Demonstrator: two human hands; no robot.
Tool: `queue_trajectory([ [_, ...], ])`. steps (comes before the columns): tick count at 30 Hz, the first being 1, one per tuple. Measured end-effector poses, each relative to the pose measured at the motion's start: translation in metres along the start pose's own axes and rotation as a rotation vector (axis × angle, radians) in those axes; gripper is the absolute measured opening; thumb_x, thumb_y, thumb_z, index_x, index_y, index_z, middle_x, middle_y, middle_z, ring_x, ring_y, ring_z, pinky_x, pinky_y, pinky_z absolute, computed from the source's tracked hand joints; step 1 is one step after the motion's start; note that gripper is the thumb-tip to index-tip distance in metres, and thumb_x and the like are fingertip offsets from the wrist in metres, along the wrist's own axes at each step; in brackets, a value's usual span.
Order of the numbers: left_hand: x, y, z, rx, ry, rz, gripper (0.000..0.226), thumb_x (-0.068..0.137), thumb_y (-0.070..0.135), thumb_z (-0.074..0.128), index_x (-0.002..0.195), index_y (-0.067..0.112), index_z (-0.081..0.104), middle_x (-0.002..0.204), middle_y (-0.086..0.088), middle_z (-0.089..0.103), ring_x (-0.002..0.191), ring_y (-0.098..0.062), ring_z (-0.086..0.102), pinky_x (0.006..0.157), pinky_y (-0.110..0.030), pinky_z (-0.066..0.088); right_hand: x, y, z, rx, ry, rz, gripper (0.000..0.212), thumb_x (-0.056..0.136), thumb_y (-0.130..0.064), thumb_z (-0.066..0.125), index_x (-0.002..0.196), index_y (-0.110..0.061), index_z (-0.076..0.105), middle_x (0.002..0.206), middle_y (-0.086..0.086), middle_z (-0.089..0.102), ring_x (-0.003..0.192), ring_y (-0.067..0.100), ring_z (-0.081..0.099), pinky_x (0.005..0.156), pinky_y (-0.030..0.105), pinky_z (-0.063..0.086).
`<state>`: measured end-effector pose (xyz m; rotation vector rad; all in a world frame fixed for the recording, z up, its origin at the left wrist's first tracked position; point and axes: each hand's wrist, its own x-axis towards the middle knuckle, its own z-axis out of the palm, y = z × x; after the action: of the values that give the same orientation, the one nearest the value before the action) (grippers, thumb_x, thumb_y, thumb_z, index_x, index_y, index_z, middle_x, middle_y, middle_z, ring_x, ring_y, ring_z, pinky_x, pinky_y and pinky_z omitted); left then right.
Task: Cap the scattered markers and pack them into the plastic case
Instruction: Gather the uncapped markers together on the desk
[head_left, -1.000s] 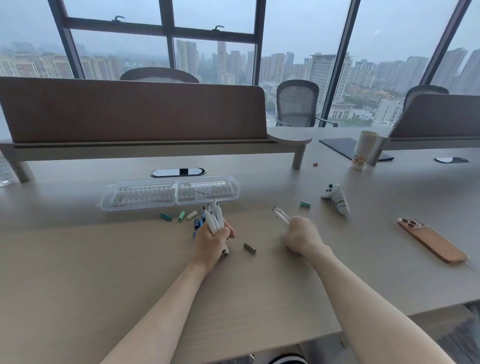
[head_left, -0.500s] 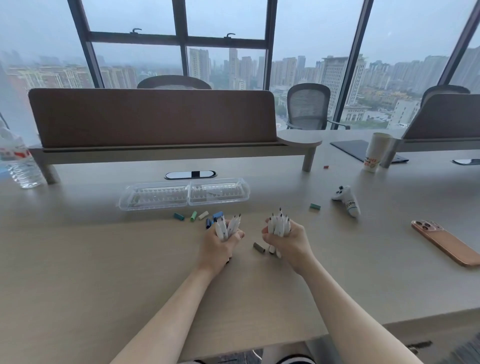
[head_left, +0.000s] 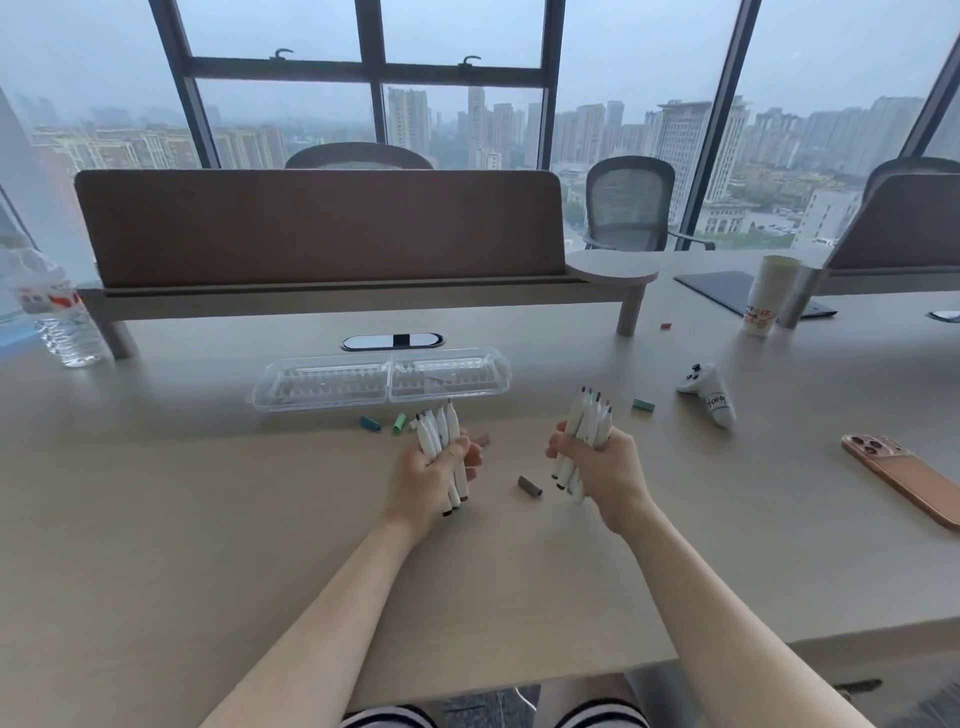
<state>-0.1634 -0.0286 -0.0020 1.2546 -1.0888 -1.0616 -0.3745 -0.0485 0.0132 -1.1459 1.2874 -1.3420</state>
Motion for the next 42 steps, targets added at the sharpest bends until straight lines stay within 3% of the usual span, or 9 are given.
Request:
queue_trajectory([
  [5,-0.001,0.017,-0.034,0.106,0.067,-0.24,0.027,0.095,0.03,0.066,0.085,0.006,0.073,0.08,-0.005,0.062,0.074,-0.02,0.057,0.067,-0.026,0.048,-0.01,-0.021,0.025,-0.021,-0.258,0.252,0.019,0.088,-0.006,0.071,0.1,0.004,0.062,0.071,0.015,0.067,0.073,0.032,0.068,0.075,0.054,0.056],
  [9,-0.015,0.024,-0.069,0.302,-0.051,-0.451,0.026,0.083,0.038,0.075,0.084,0.012,0.077,0.091,-0.012,0.064,0.078,-0.025,0.059,0.071,-0.035,0.048,-0.028,-0.026,0.049,-0.095,-0.485,0.5,0.021,0.087,0.0,0.07,0.102,0.006,0.057,0.081,0.021,0.065,0.071,0.031,0.068,0.061,0.042,0.06],
  [14,-0.039,0.032,-0.073,0.7,-0.044,-0.404,0.03,0.099,0.035,0.057,0.109,0.007,0.054,0.091,-0.011,0.063,0.078,-0.03,0.062,0.057,-0.03,0.046,-0.04,-0.016,0.08,-0.187,-0.529,0.574,0.029,0.084,0.003,0.073,0.105,0.008,0.054,0.081,0.024,0.068,0.069,0.035,0.071,0.061,0.047,0.059],
  [20,-0.048,0.003,-0.074,1.298,0.092,-0.261,0.057,0.103,0.047,0.04,0.137,0.002,0.038,0.141,-0.018,0.042,0.13,-0.036,0.04,0.109,-0.042,0.031,-0.05,-0.014,0.103,-0.302,-0.542,0.534,0.036,0.081,0.0,0.077,0.109,0.011,0.057,0.089,0.028,0.072,0.072,0.039,0.073,0.057,0.044,0.06],
  [25,-0.044,-0.012,-0.085,1.288,0.169,-0.389,0.097,0.096,0.067,0.027,0.153,-0.008,0.006,0.159,-0.026,0.012,0.149,-0.041,0.007,0.123,-0.049,0.008,-0.052,-0.011,0.111,-0.324,-0.532,0.502,0.039,0.079,-0.004,0.08,0.109,0.009,0.059,0.093,0.028,0.073,0.082,0.041,0.074,0.073,0.052,0.061],
  [29,-0.038,0.001,-0.086,1.071,0.162,-0.487,0.098,0.099,0.066,0.023,0.154,-0.008,-0.008,0.163,-0.028,-0.011,0.152,-0.041,-0.012,0.124,-0.049,-0.006,-0.056,-0.011,0.119,-0.354,-0.507,0.45,0.033,0.077,-0.006,0.082,0.103,0.004,0.064,0.087,0.021,0.075,0.082,0.035,0.075,0.079,0.049,0.061],
  [33,-0.042,0.008,-0.113,0.921,0.133,-0.141,0.071,0.104,0.048,0.036,0.157,0.004,0.018,0.166,-0.013,0.013,0.154,-0.031,0.009,0.125,-0.041,0.009,-0.057,-0.01,0.126,-0.432,-0.457,0.38,0.029,0.072,-0.009,0.086,0.093,-0.001,0.067,0.084,0.015,0.076,0.079,0.028,0.075,0.078,0.042,0.062],
  [36,-0.066,0.0,-0.147,0.823,-0.096,0.233,0.052,0.104,0.041,0.048,0.152,0.024,0.041,0.158,0.017,0.031,0.152,-0.005,0.015,0.122,-0.026,0.016,-0.059,-0.011,0.129,-0.449,-0.424,0.343,0.03,0.072,-0.012,0.086,0.091,0.0,0.066,0.085,0.016,0.076,0.071,0.025,0.073,0.066,0.035,0.061],
  [42,-0.086,-0.022,-0.172,1.222,-0.401,0.403,0.085,0.087,0.083,0.039,0.158,0.042,0.015,0.165,0.024,-0.002,0.152,-0.005,-0.016,0.125,-0.034,-0.002,-0.059,-0.005,0.13,-0.531,-0.348,0.282,0.029,0.07,-0.02,0.087,0.086,-0.002,0.071,0.076,0.008,0.072,0.062,0.017,0.066,0.056,0.029,0.055],
])
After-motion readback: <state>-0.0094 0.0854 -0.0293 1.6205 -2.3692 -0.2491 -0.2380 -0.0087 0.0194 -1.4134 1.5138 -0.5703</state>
